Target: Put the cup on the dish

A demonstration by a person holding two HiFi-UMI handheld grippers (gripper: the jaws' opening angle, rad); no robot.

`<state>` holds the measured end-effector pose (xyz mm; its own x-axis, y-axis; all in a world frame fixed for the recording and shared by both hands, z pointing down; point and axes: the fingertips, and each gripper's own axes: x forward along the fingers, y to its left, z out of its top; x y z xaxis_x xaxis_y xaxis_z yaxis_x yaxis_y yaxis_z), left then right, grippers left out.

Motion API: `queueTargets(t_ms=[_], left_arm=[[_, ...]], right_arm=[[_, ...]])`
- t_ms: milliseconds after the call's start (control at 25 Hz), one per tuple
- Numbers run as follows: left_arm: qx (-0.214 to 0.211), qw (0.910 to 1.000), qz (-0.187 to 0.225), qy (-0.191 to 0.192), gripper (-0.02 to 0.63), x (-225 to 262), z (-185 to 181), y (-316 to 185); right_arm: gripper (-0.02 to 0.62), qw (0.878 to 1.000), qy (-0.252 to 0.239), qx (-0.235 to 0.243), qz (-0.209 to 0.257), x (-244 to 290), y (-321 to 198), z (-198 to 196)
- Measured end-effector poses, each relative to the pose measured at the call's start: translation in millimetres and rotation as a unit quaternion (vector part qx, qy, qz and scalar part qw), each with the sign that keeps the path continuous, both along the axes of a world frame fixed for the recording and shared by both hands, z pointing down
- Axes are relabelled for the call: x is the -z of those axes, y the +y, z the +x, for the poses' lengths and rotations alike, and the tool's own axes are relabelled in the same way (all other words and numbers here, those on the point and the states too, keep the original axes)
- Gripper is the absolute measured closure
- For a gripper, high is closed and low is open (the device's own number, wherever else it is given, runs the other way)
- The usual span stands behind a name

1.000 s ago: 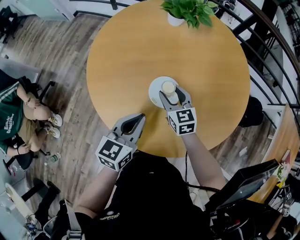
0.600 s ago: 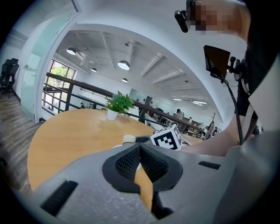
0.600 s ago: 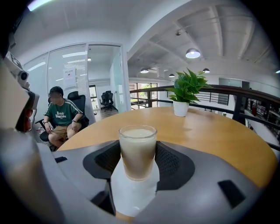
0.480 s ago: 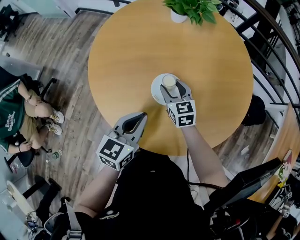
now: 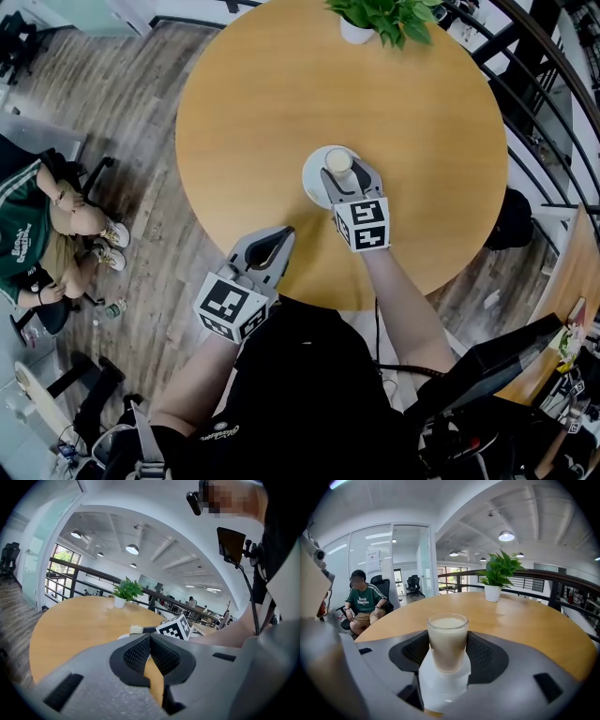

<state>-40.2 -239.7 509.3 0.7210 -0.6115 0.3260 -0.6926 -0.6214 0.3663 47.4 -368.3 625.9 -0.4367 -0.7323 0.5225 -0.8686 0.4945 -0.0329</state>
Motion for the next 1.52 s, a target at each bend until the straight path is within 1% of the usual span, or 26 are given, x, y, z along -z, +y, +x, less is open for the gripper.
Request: queueTargets(t_ms=[680, 1520], left_arm=[[0.001, 1.0000, -0.004, 0.000, 0.612, -3, -3, 5], [-0.009, 0.9999, -0.011, 0.008, 0.612, -6, 7, 10]], right_arm=[[0.350, 1.000, 0.012, -0.002, -0.002, -13, -1, 0], [0.350, 1.000, 0.017, -0.006, -0.007, -17, 7, 7]])
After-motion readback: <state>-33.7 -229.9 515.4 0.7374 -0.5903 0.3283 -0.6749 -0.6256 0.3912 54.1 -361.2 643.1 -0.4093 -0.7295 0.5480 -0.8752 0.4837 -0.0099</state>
